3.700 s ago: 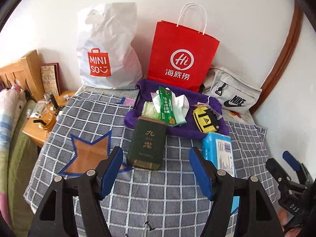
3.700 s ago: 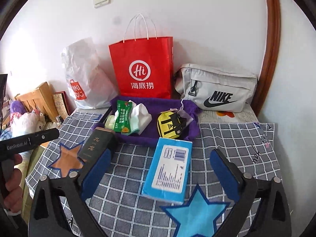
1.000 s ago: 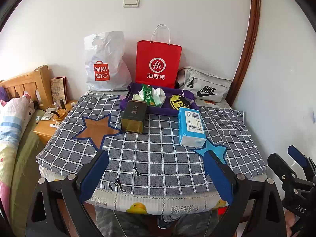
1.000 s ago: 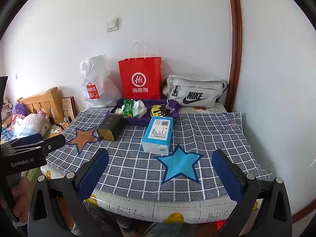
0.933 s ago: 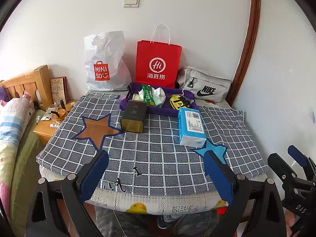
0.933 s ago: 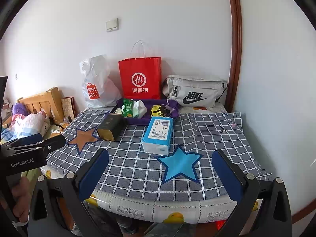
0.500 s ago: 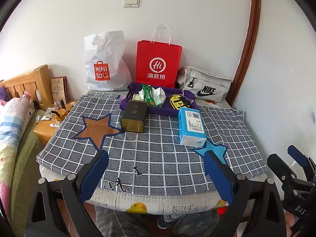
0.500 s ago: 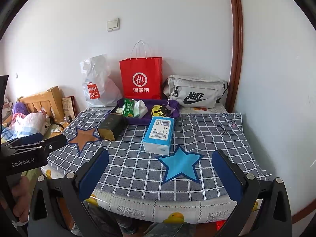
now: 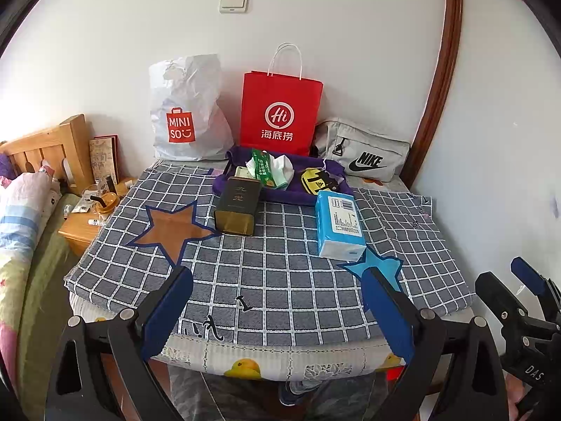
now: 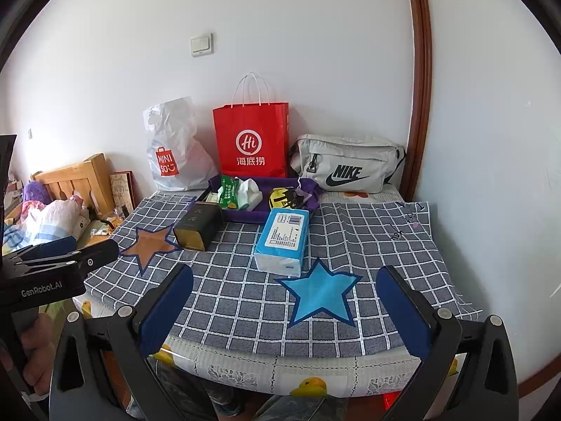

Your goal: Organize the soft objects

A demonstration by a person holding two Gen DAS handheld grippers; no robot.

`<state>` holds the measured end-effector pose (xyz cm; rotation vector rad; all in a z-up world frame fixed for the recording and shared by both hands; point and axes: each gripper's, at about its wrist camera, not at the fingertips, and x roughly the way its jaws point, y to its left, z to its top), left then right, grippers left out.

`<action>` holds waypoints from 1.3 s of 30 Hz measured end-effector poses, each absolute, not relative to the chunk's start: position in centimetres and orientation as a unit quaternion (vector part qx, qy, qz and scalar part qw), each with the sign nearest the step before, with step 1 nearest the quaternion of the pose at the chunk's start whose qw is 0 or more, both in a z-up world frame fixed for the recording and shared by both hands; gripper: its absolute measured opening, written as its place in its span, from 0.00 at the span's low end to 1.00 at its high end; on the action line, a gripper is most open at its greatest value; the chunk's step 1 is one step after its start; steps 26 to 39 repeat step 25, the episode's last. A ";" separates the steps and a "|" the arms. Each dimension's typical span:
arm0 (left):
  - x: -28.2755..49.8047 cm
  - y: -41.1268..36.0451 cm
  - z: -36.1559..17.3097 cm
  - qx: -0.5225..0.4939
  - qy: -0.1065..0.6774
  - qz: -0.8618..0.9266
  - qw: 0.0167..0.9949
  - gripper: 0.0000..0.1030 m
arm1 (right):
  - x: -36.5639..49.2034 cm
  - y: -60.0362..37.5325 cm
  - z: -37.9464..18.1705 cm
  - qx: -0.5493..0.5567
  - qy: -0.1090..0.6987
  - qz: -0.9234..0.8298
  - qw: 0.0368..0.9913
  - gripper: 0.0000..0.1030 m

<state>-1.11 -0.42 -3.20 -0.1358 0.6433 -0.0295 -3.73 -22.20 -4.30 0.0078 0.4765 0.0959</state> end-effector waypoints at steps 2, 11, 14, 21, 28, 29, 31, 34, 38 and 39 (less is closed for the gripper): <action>-1.1 -0.4 -3.2 -0.066 0.316 -0.015 0.946 0.94 | -3.8 -22.2 -4.3 0.004 0.236 0.048 0.971 1.00; -1.1 -0.4 -3.2 -0.066 0.316 -0.015 0.946 0.94 | -3.7 -22.2 -4.2 0.003 0.235 0.048 0.971 1.00; -1.1 -0.4 -3.2 -0.066 0.316 -0.015 0.946 0.94 | -3.8 -22.2 -4.2 0.004 0.235 0.049 0.971 1.00; -1.3 -0.1 -3.3 -0.060 0.315 -0.009 0.947 0.94 | -3.7 -22.1 -4.0 0.002 0.235 0.051 0.971 1.00; -0.8 0.0 -3.7 -0.047 0.319 0.003 0.947 0.94 | -3.2 -22.2 -4.3 0.005 0.237 0.054 0.970 1.00; -0.8 0.0 -3.7 -0.047 0.319 0.003 0.947 0.94 | -3.2 -22.2 -4.3 0.005 0.237 0.054 0.970 1.00; -0.8 0.0 -3.7 -0.047 0.319 0.003 0.947 0.94 | -3.2 -22.2 -4.3 0.005 0.237 0.054 0.970 1.00; -0.8 0.0 -3.7 -0.047 0.319 0.003 0.947 0.94 | -3.2 -22.2 -4.3 0.005 0.237 0.054 0.970 1.00; -0.8 0.0 -3.7 -0.047 0.319 0.003 0.947 0.94 | -3.2 -22.2 -4.3 0.005 0.237 0.054 0.970 1.00; -0.8 0.0 -3.7 -0.047 0.319 0.003 0.947 0.94 | -3.2 -22.2 -4.3 0.005 0.237 0.054 0.970 1.00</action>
